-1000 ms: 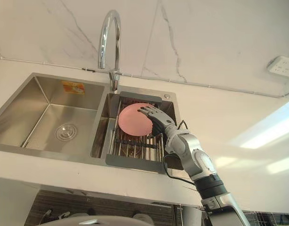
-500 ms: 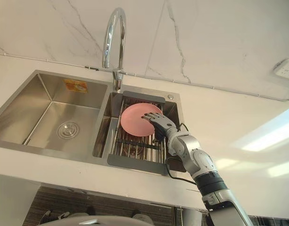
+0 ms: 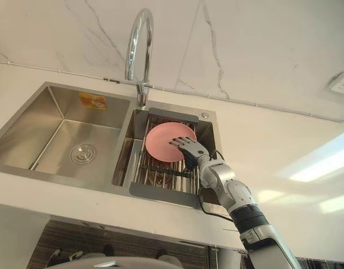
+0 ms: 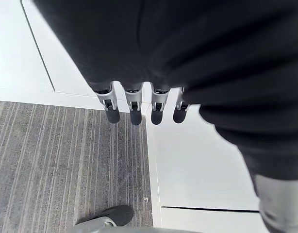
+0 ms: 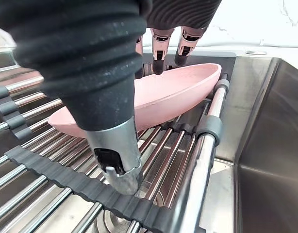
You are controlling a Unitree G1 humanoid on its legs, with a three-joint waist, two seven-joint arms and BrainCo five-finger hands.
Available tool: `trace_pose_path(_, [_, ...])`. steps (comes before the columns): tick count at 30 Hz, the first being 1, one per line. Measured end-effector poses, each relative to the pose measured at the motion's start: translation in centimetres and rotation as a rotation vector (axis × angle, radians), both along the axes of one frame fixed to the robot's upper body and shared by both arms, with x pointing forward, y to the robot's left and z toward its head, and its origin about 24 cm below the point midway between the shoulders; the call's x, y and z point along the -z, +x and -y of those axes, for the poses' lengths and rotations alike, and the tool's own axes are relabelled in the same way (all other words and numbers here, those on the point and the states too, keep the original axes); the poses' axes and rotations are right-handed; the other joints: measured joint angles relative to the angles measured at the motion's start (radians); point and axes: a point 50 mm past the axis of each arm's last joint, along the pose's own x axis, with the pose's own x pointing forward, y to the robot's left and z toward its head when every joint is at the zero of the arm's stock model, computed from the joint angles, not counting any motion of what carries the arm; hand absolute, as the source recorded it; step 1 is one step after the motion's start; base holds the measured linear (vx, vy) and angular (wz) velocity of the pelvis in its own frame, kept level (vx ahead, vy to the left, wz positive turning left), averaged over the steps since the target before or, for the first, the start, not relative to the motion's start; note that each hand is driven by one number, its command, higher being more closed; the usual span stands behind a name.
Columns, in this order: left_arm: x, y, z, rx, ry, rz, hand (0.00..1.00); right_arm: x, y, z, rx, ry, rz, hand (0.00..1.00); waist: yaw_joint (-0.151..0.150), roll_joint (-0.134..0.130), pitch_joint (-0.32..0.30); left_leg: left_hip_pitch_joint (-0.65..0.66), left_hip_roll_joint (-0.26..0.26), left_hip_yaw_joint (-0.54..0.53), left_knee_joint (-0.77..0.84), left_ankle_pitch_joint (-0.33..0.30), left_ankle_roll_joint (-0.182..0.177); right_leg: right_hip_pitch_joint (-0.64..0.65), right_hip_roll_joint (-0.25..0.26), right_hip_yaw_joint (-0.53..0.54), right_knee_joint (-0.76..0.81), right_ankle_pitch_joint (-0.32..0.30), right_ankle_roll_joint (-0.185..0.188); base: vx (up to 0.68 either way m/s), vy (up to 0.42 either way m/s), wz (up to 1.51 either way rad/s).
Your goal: Walk over to the sink, pick up the cup, carry it to the dishwasher, place the cup inside the dishwasher, then close the dishwasher door
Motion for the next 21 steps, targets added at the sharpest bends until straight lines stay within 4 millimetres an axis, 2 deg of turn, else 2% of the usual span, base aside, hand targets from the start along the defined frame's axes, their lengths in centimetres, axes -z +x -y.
trace_pose_path(10, [0.0, 0.0, 0.0, 0.000, 0.001, 0.000, 0.00, 0.1, 0.0, 0.0, -0.007, -0.024, 0.025, 0.00, 0.000, 0.000, 0.000, -0.002, 0.000, -0.008, -0.001, 0.003, -0.001, 0.001, 0.000, -0.004, 0.000, 0.000, 0.000, -0.01, -0.005, 0.01])
trace_pose_path(11, [0.0, 0.0, 0.0, 0.000, 0.001, 0.000, 0.00, 0.1, 0.0, 0.1, -0.005, -0.026, 0.041, 1.00, 0.001, 0.000, 0.000, -0.002, 0.000, -0.009, -0.001, 0.004, -0.001, 0.002, 0.000, -0.004, 0.000, 0.000, 0.000, 0.00, 0.000, 0.00])
trace_pose_path(15, [0.0, 0.0, 0.0, 0.000, 0.002, 0.000, 0.00, 0.8, -0.1, 0.3, -0.006, -0.057, 0.033, 1.00, 0.003, 0.000, 0.000, -0.002, 0.000, -0.011, -0.001, 0.005, -0.001, 0.003, 0.000, -0.005, 0.000, 0.001, 0.000, -0.02, -0.007, 0.01])
trace_pose_path(21, [0.0, 0.0, 0.0, 0.000, 0.002, 0.000, 0.00, 1.3, -0.3, -0.4, -0.039, -0.056, 0.026, 1.00, 0.004, 0.000, 0.000, -0.002, 0.000, -0.010, -0.001, 0.007, -0.001, 0.002, 0.000, -0.004, 0.000, 0.002, 0.000, -0.02, -0.007, 0.00])
